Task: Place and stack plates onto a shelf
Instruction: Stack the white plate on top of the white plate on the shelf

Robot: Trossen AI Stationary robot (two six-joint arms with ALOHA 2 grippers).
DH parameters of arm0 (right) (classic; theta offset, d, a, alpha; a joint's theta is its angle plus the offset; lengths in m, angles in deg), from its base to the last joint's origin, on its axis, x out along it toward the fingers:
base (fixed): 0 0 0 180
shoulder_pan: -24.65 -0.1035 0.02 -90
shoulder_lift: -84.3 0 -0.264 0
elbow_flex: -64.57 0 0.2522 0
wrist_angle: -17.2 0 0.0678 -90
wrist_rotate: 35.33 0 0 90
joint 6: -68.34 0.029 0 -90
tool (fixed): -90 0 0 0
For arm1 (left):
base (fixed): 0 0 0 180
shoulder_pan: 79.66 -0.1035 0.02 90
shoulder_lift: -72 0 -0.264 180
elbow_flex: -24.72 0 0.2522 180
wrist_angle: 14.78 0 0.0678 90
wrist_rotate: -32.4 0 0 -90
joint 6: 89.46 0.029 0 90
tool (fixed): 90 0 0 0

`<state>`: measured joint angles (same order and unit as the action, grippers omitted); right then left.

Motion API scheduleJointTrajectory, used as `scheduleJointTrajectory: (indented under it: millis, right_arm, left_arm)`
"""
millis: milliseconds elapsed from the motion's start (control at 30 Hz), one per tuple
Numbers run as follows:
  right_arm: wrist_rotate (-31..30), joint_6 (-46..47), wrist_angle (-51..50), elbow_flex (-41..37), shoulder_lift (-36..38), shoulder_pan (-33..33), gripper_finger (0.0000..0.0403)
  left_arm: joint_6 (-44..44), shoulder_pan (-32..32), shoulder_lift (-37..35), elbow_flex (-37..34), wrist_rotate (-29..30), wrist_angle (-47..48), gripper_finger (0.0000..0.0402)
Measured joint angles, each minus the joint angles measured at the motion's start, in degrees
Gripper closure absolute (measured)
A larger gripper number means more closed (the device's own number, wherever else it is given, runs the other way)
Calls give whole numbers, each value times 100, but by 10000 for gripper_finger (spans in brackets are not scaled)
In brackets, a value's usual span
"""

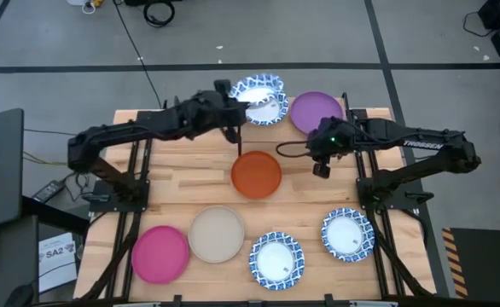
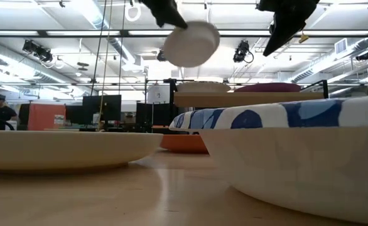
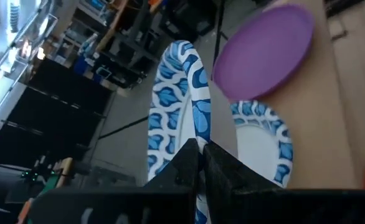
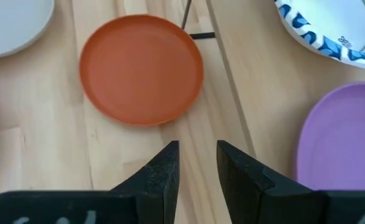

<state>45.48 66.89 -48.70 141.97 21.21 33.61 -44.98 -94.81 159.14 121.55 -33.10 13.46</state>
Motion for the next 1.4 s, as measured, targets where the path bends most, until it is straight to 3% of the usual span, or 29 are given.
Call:
scheduleJointTrajectory:
  millis: [567, 1400]
  right_arm:
    - [-3, 2, 2, 0, 0, -298, 290]
    - [-7, -17, 0, 0, 0, -296, 290]
  left_arm:
    - [333, -407, 1387, -2, -17, -610, 382]
    - [268, 104, 1422, -2, -130, -346, 381]
